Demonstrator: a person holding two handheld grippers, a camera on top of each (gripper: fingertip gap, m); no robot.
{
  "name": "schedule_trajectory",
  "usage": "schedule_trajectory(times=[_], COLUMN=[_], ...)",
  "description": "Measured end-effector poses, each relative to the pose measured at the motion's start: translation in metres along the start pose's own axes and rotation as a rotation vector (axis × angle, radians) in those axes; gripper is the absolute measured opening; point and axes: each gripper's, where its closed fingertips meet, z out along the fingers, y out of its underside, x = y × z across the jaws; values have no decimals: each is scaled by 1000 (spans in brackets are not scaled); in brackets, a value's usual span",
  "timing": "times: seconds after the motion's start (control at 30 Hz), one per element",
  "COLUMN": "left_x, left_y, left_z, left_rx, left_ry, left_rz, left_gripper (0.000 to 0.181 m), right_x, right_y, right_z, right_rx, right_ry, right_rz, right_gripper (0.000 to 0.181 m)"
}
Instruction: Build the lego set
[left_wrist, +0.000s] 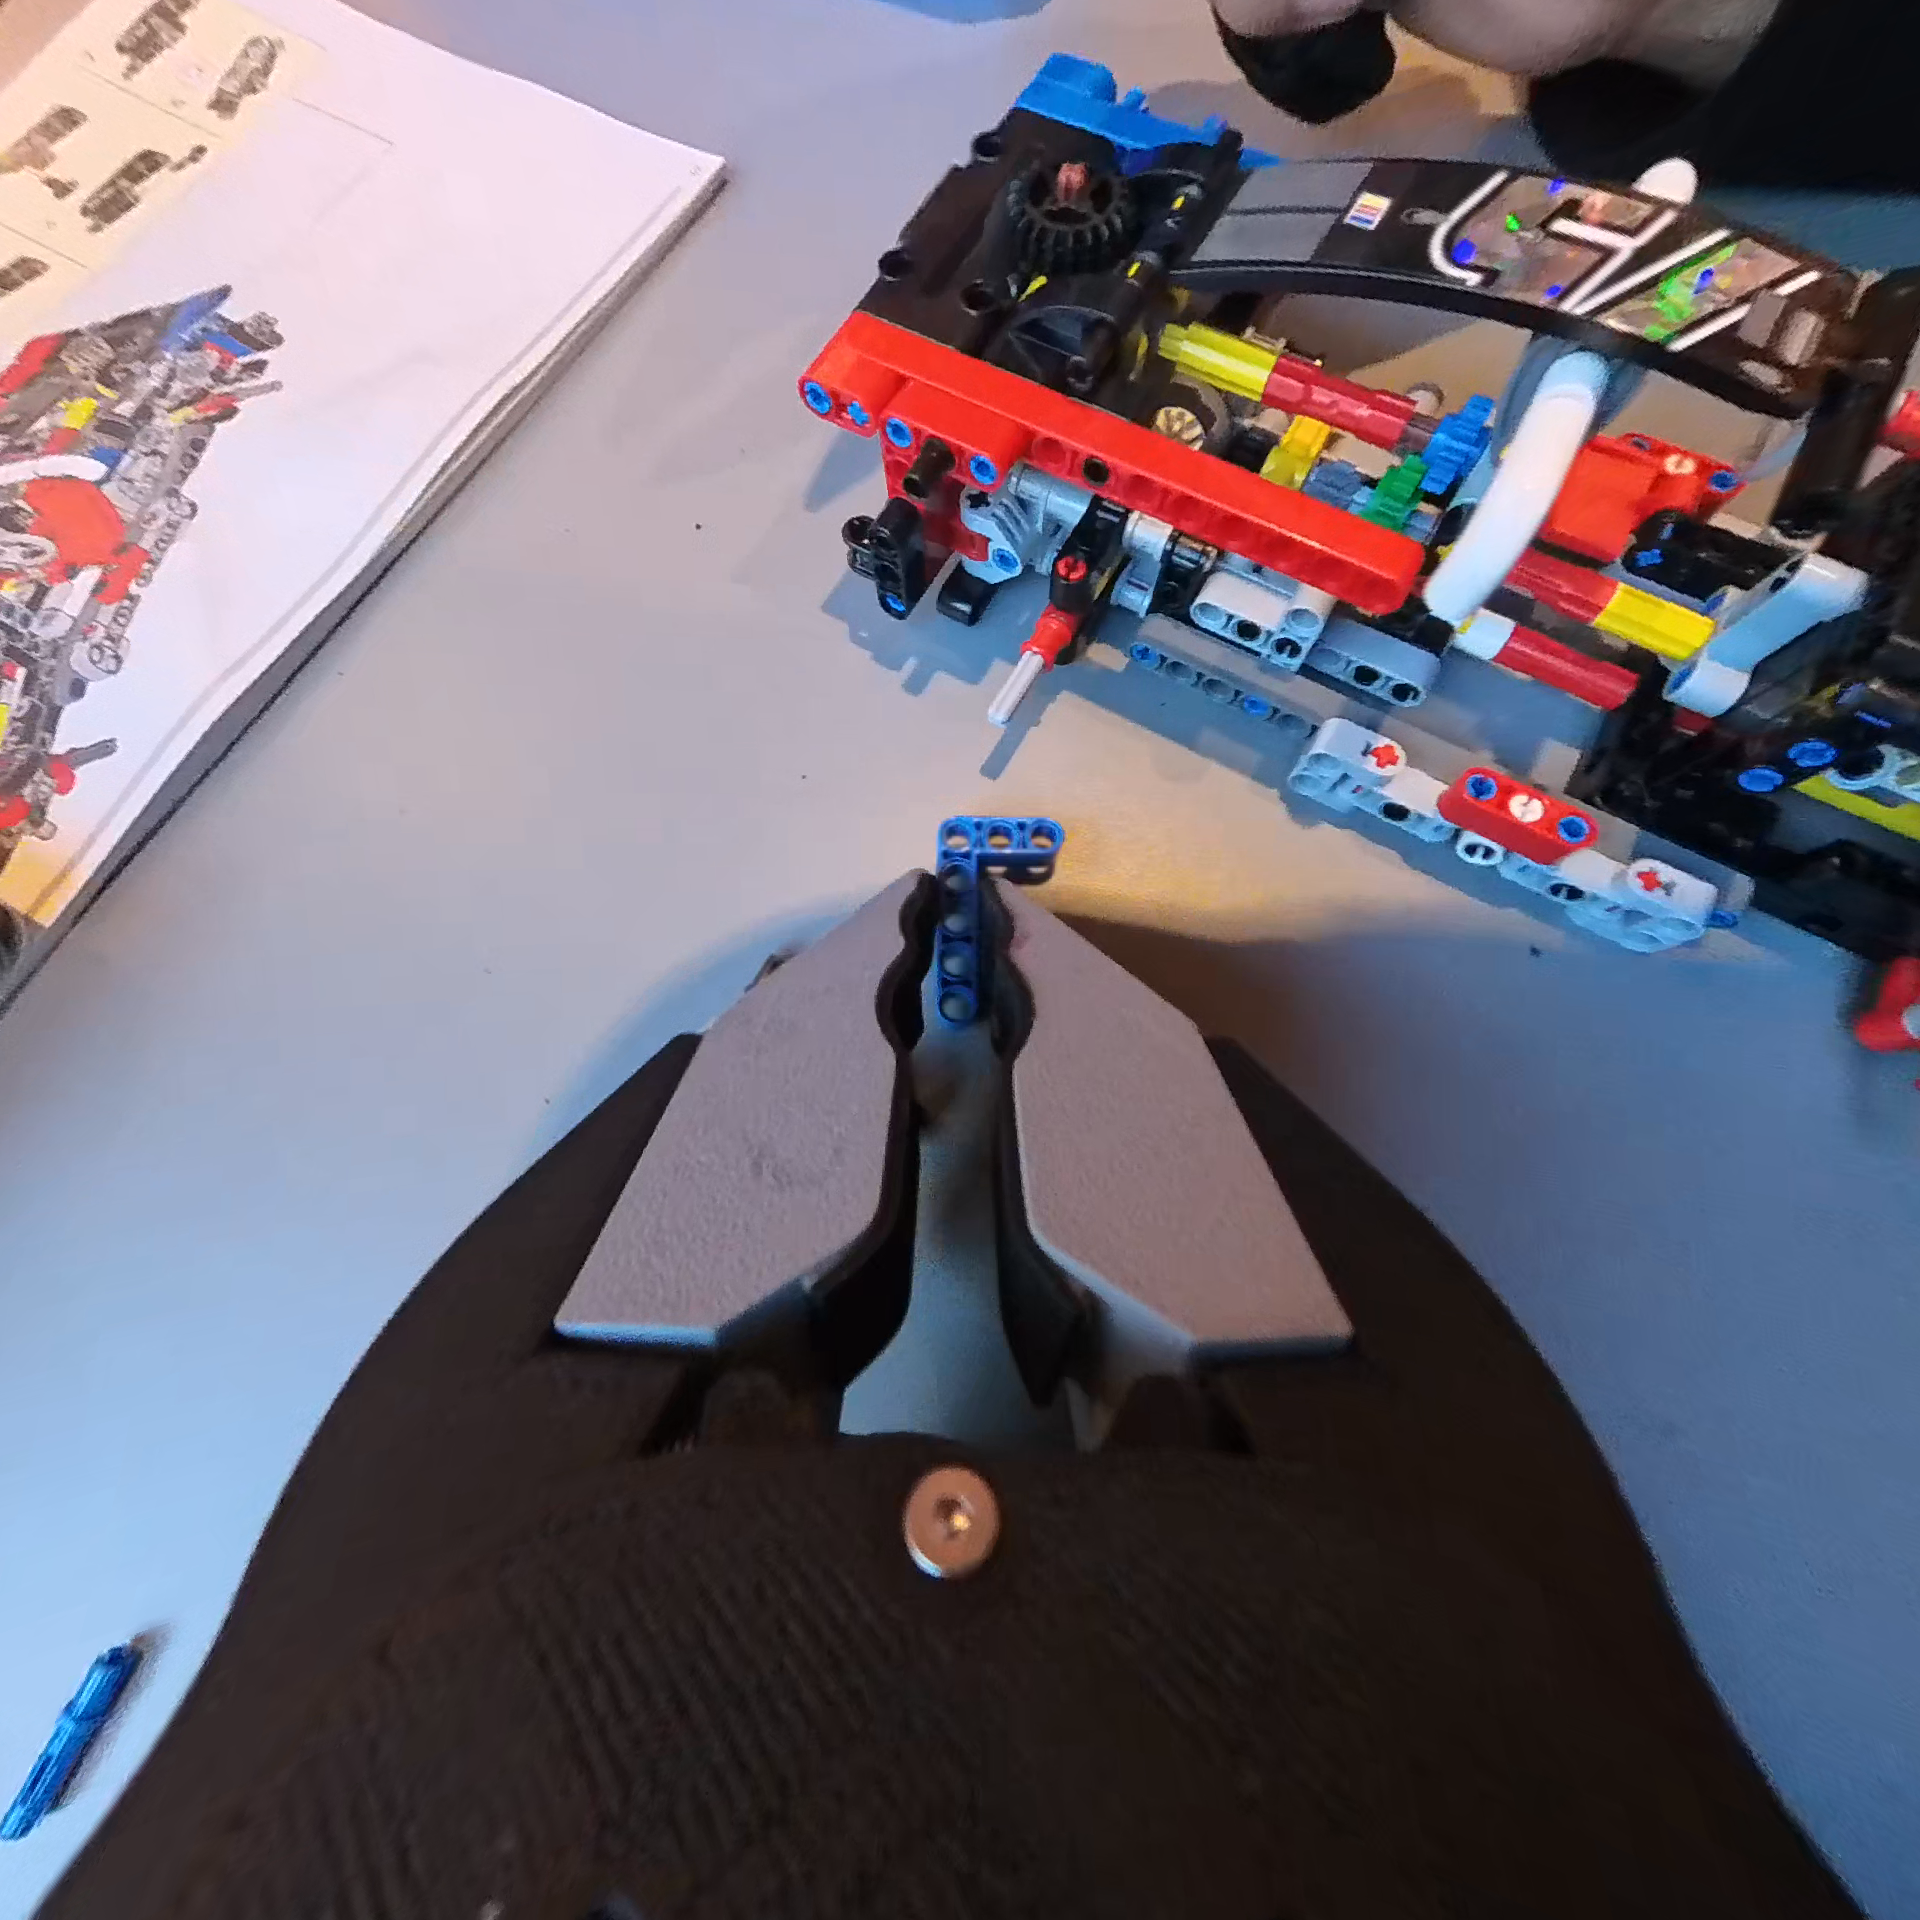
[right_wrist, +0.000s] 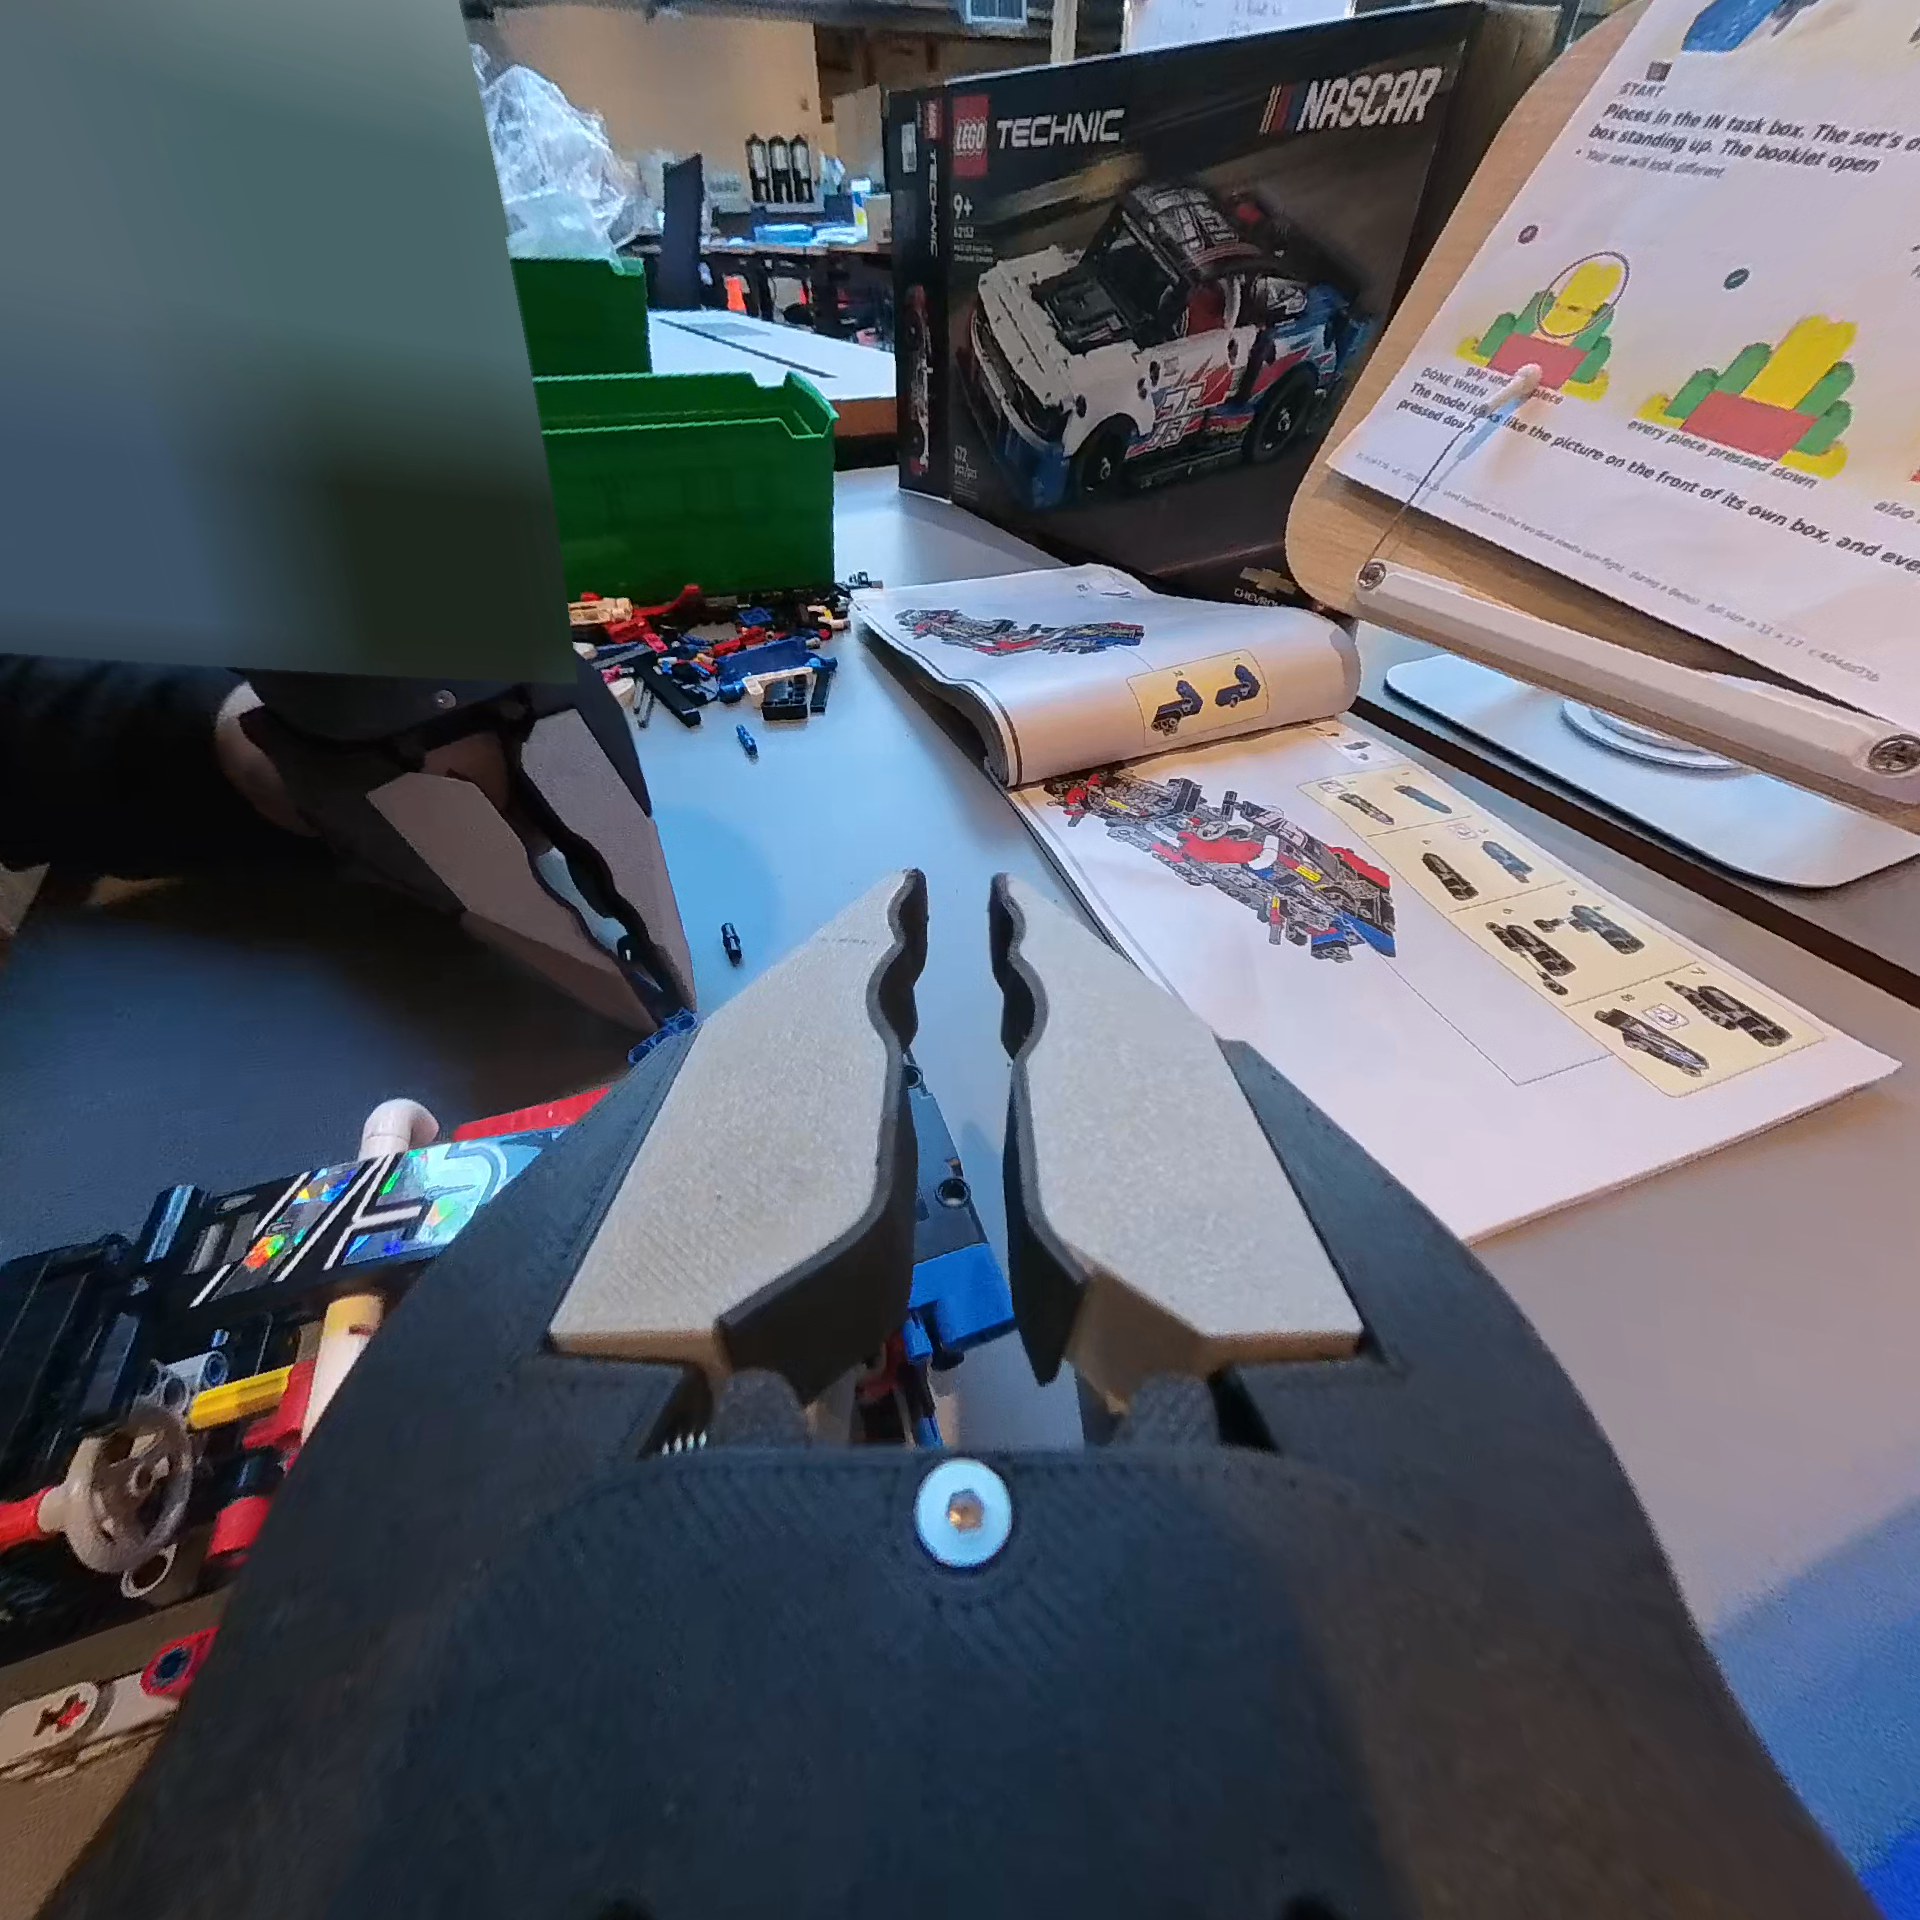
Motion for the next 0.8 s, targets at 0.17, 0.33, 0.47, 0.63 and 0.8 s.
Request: schedule_trajectory(times=[0.17, 0.33, 0.47, 0.63, 0.8], left_x=[-5, -11, -11, -19, -27], left_y=[-10, -15, -18, -28, -30], left_z=[-8, -12, -15, -30, -39], left_rx=[85, 129, 157, 277, 328], left_ry=[2, 0, -9, -4, 21], left_rz=[-50, -87, -83, -151, -236], left_gripper=[5, 5, 4, 4, 4], right_x=[0, -7, -17, -18, -28], right_y=[3, 0, -2, -8, -22], right_z=[3, -1, -7, -5, 6], right_rx=[-3, 14, 13, 18, -71], right_ry=[-8, -49, -81, -94, -91], right_rz=[-1, -14, -92, -52, -104], right_gripper=[6, 8, 12, 17, 21])
